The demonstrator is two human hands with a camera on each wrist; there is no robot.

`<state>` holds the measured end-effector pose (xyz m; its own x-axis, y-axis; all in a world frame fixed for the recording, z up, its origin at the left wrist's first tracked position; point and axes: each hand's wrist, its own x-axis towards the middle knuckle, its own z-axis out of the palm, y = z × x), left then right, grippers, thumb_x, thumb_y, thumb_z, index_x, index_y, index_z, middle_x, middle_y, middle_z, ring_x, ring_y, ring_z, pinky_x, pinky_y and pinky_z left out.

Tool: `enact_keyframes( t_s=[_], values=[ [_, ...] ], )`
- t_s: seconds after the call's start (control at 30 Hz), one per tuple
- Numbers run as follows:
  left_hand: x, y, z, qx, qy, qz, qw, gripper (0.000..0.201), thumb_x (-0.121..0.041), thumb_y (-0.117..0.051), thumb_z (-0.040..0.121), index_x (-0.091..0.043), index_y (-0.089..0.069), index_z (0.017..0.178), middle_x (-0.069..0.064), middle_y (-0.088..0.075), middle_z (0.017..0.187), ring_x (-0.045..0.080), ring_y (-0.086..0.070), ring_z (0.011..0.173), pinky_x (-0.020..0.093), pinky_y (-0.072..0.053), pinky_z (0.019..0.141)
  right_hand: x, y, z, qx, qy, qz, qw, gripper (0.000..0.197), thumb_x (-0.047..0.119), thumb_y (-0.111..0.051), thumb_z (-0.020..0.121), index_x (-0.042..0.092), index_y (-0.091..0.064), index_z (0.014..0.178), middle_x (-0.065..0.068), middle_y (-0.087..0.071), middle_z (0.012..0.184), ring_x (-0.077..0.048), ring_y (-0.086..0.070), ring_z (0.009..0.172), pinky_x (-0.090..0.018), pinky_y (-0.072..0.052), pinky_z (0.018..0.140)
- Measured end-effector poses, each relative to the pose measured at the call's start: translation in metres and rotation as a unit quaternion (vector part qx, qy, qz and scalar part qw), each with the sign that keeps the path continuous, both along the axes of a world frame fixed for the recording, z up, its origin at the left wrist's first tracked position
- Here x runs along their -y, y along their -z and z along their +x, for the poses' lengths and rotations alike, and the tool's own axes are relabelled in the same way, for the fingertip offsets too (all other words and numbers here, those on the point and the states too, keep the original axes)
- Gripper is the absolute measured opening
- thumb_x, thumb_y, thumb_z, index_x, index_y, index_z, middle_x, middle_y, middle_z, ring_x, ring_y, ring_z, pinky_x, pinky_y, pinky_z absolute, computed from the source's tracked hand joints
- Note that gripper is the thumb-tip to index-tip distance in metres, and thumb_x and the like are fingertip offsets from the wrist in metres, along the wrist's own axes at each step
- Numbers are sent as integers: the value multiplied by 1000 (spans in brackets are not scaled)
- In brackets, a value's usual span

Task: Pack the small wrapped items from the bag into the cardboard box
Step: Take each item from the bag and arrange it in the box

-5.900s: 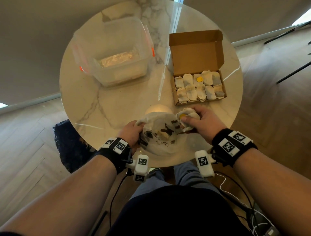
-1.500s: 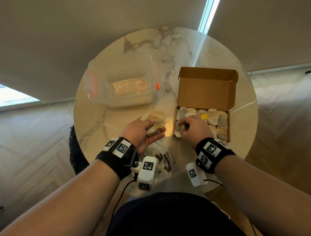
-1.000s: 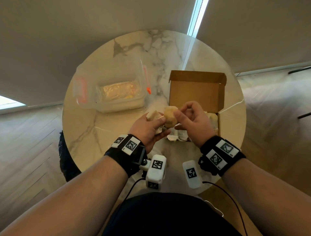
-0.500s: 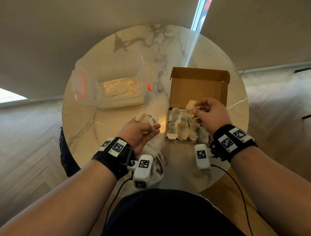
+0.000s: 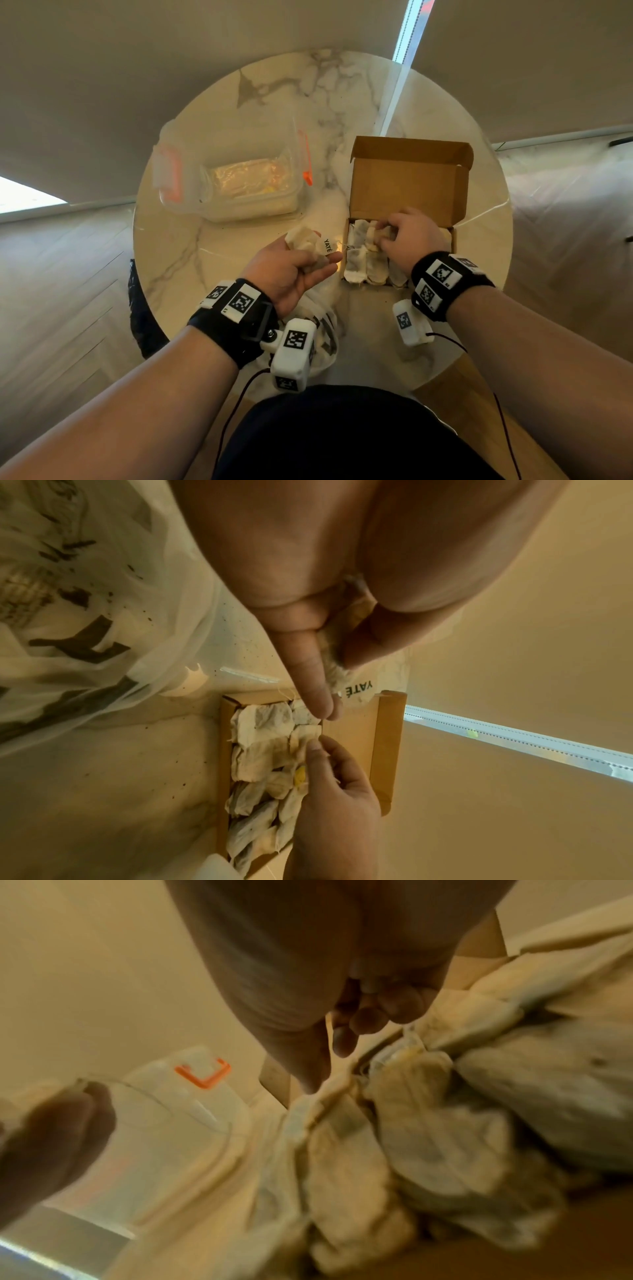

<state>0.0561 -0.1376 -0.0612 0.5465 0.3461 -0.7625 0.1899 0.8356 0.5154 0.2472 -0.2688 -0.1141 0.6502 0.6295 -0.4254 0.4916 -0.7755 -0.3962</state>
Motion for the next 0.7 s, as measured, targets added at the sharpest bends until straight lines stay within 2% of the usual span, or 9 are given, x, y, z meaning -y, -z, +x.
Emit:
enact_keyframes(
  t_s=[0.07, 0.13, 0.2, 0.27, 0.33, 0.4, 0.47, 0.6, 0.7],
  values=[
    [2, -2, 5, 18, 9, -6, 1000, 40, 19, -42, 99, -1, -52, 132, 26, -64, 120, 40, -76, 104, 45, -65, 82, 2, -12, -1, -13, 4, 57, 998, 24, 47, -62, 100, 31, -72, 114, 13, -56, 101, -12, -56, 97, -30, -47, 81],
    [5, -5, 10, 35, 29, -3, 999, 38, 17, -43, 100, -3, -53, 131, 22, -69, 115, 41, -75, 106, 46, -64, 83, 4, -32, -10, -77, 15, 146, 986, 26, 51, -59, 100, 31, -73, 110, 16, -62, 98, -9, -60, 95, -26, -48, 80],
    [8, -10, 16, 50, 61, 11, 997, 36, 16, -43, 100, -7, -57, 125, 19, -75, 112, 40, -74, 110, 46, -64, 85, 5, -50, -19, -174, 23, 196, 965, 24, 49, -66, 97, 30, -74, 109, 13, -71, 99, -3, -66, 94, -22, -50, 79],
    [10, -14, 22, 55, 100, 34, 993, 36, 14, -45, 100, -8, -61, 123, 19, -75, 117, 36, -74, 109, 46, -64, 86, 7, -55, -24, -226, 21, 205, 952, 23, 41, -75, 93, 26, -74, 110, 10, -76, 98, 0, -70, 91, -22, -55, 81],
    [12, -15, 26, 47, 131, 61, 988, 36, 13, -47, 100, -8, -63, 124, 19, -75, 120, 35, -75, 107, 47, -64, 87, 12, -53, -24, -228, 51, 223, 946, 18, 32, -79, 91, 21, -74, 104, 3, -78, 93, -9, -74, 87, -33, -62, 83],
    [13, -14, 28, 30, 138, 77, 987, 33, 11, -47, 101, -9, -62, 123, 18, -75, 121, 35, -75, 108, 49, -62, 88, 19, -53, -19, -201, 88, 234, 947, 16, 32, -80, 90, 18, -74, 95, -3, -77, 90, -21, -73, 86, -42, -63, 85],
    [12, -10, 28, 15, 128, 82, 988, 32, 11, -47, 102, -9, -60, 123, 17, -75, 121, 37, -75, 110, 49, -62, 87, 28, -55, -15, -224, 134, 253, 932, 18, 32, -79, 91, 15, -73, 94, -7, -76, 92, -26, -73, 89, -41, -64, 85],
    [9, -3, 23, -3, 87, 69, 994, 31, 8, -48, 103, -11, -57, 126, 12, -80, 106, 34, -77, 102, 43, -66, 78, 39, -65, -4, -300, 252, 326, 860, 10, 18, -72, 97, 11, -71, 104, -10, -79, 98, -25, -76, 92, -44, -64, 86],
    [8, -4, 15, -8, 76, 72, 994, 25, 4, -49, 105, -14, -58, 121, 10, -81, 102, 29, -79, 94, 38, -67, 71, 44, -72, 1, -286, 278, 357, 845, 7, 13, -69, 99, 13, -70, 105, -11, -79, 96, -25, -76, 85, -39, -65, 77]
  ],
)
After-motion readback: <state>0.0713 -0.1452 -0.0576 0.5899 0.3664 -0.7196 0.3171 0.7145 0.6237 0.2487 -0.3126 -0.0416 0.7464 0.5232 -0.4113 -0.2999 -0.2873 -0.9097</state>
